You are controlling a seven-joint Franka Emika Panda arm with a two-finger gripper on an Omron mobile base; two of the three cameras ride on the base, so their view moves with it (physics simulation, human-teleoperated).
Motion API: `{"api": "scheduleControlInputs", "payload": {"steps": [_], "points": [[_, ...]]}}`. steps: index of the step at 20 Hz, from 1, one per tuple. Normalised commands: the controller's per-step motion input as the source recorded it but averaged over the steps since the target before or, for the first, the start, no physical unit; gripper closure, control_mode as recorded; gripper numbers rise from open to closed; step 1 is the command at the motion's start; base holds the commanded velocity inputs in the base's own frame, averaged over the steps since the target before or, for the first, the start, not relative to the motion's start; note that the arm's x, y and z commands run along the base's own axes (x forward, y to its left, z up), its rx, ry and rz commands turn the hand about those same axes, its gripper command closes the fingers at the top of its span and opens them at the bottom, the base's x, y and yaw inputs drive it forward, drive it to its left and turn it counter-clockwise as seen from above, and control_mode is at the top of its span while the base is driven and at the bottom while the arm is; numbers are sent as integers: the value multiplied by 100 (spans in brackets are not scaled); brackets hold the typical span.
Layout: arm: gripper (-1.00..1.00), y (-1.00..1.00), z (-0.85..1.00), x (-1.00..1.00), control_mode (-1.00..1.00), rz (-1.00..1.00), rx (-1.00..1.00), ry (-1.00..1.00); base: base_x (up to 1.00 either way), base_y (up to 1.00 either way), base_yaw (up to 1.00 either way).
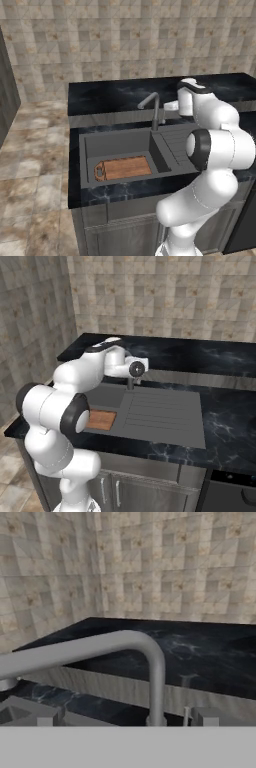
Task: Turn on the sink faucet with hot water and rinse the cutting board for ten seconds, then turn off the faucet. Push the cutting board to reach the water if necessary.
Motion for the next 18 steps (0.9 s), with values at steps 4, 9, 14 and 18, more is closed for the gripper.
{"api": "scheduleControlInputs", "payload": {"steps": [4,9,14,18], "points": [[-100,-6,-10,0,-100,2,0,0,0,0,0],[-100,-5,-18,0,-100,3,0,0,0,0,0],[-100,-1,-22,3,-100,1,0,-1,0,0,0],[-100,0,-32,2,-100,0,0,-1,0,0,0]]}}
